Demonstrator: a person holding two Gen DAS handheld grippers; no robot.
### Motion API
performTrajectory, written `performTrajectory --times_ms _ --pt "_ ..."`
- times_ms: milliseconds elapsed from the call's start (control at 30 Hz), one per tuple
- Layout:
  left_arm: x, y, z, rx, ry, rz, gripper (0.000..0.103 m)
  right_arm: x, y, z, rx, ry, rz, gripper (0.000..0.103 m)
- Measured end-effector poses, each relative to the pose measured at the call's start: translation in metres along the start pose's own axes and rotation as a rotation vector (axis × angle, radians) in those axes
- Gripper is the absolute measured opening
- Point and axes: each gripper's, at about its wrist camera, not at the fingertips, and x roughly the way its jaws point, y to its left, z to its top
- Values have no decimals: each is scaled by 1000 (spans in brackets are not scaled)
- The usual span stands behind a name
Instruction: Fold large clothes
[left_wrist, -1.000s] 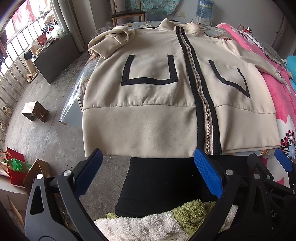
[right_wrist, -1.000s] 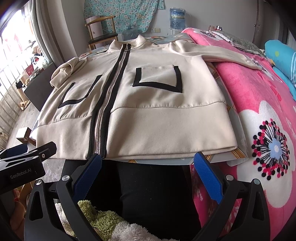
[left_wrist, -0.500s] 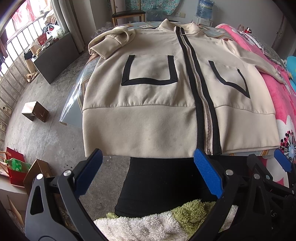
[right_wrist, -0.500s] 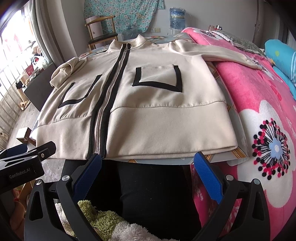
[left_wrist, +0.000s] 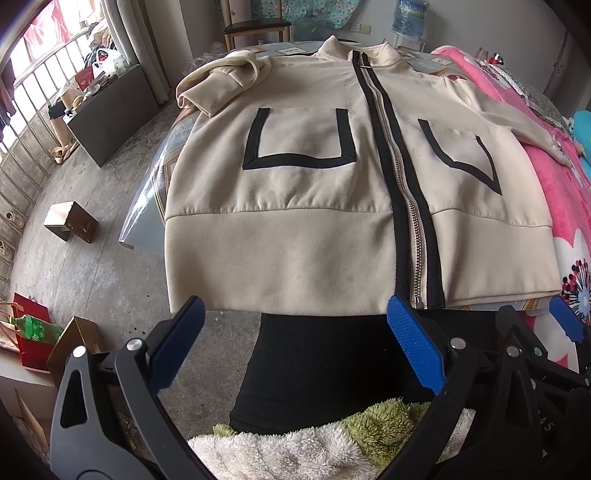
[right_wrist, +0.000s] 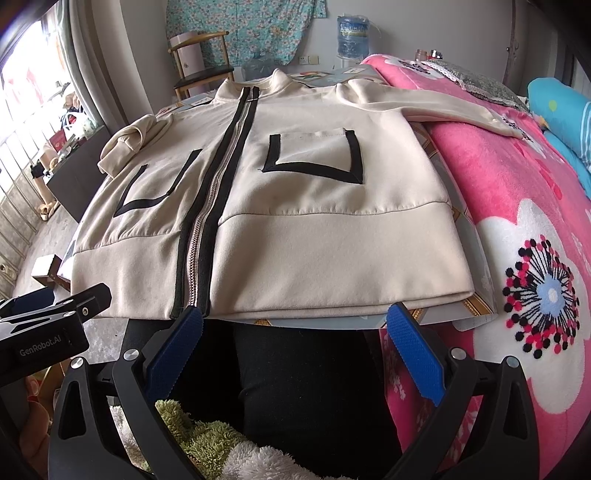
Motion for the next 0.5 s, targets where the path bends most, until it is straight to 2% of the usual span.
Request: performTrajectory --times_ms 300,433,500 --pt "12 9 14 -11 -12 3 96 1 7 14 -21 -51 -32 97" --pt "17 25 32 -38 -43 -5 96 2 12 35 -45 -98 -44 97" --pt "19 34 40 -49 -63 0 96 4 16 52 -59 -126 -23 97"
